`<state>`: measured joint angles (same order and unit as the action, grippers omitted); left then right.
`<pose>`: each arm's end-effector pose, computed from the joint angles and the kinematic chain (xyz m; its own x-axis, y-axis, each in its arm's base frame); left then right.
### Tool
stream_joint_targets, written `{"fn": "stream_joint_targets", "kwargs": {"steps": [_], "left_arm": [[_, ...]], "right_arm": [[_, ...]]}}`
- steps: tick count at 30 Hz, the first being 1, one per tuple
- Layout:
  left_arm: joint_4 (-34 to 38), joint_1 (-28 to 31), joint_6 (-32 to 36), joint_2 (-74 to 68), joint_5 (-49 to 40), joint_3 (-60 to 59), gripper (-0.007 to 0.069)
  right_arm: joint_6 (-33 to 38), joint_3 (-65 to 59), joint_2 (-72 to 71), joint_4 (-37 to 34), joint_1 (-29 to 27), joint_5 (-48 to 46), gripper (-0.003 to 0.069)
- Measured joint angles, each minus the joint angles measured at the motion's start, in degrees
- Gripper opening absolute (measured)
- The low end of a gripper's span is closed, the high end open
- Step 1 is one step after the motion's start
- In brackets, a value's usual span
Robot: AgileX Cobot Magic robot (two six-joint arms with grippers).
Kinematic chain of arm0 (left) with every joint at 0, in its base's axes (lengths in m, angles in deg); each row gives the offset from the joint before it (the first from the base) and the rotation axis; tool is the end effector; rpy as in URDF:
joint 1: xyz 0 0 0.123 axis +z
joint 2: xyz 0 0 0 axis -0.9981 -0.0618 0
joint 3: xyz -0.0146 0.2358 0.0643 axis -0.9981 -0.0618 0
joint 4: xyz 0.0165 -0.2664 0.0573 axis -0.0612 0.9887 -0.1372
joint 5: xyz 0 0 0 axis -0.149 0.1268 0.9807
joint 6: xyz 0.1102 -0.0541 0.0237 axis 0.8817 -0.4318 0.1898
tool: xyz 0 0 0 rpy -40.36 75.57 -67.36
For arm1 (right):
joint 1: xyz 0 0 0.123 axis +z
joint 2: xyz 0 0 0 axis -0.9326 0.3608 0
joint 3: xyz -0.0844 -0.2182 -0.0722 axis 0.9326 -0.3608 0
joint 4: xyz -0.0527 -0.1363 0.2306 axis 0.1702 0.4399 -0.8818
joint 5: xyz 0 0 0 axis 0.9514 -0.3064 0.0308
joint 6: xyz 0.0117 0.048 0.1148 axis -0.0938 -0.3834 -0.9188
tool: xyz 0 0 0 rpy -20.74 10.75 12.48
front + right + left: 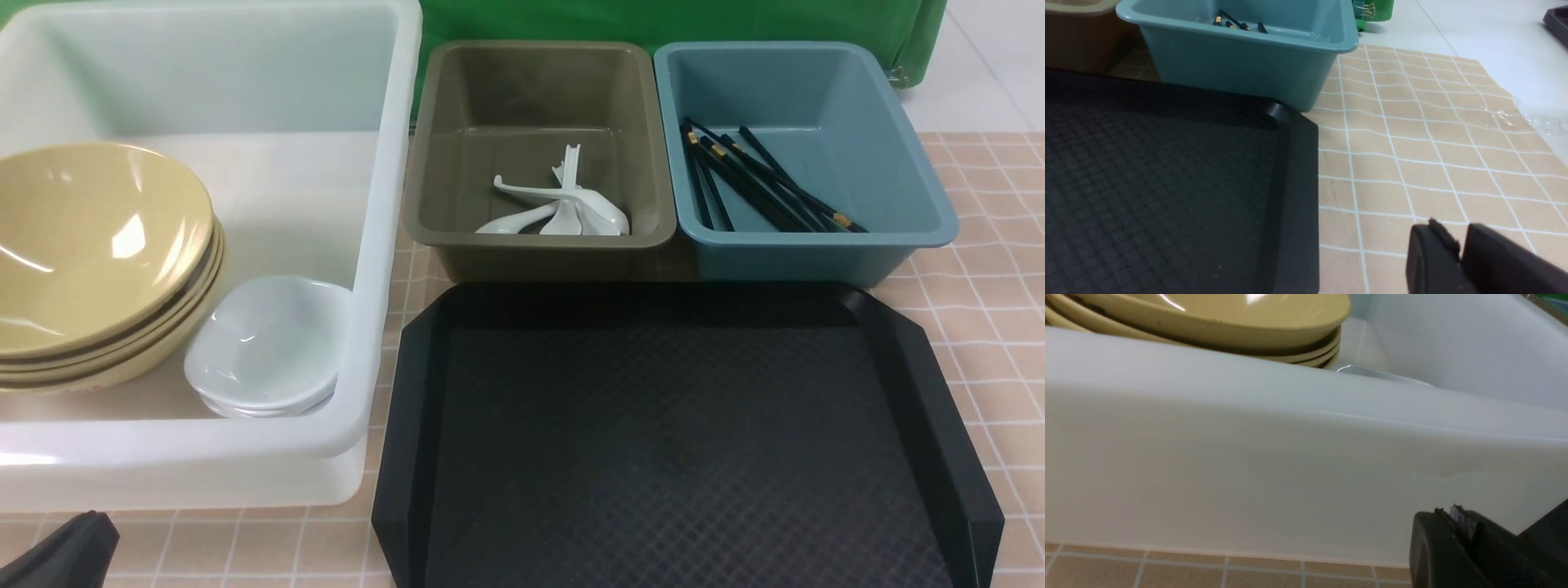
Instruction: On brown table put chopsticks spoon bowls plates into blue grey white boxes.
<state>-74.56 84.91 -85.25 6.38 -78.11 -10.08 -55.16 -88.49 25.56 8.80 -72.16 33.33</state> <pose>0.1490 -0.0091 0.1698 -0.2532 -0.1479 -0.9561 0.0275 0.9868 -0.1599 0.1488 -0.0120 0.1684 -0.2464 -0.1076 -0.9632 0.0545 0.9907 -0.1246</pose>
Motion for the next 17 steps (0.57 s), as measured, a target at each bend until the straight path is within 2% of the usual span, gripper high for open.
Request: {"fn": "stream_joint_targets", "kwargs": {"steps": [17], "left_arm": [[0.0, 0.0, 0.0, 0.0, 0.0, 0.0, 0.0006]], "right_arm": [[0.0, 0.0, 0.0, 0.0, 0.0, 0.0, 0.0174]]}}
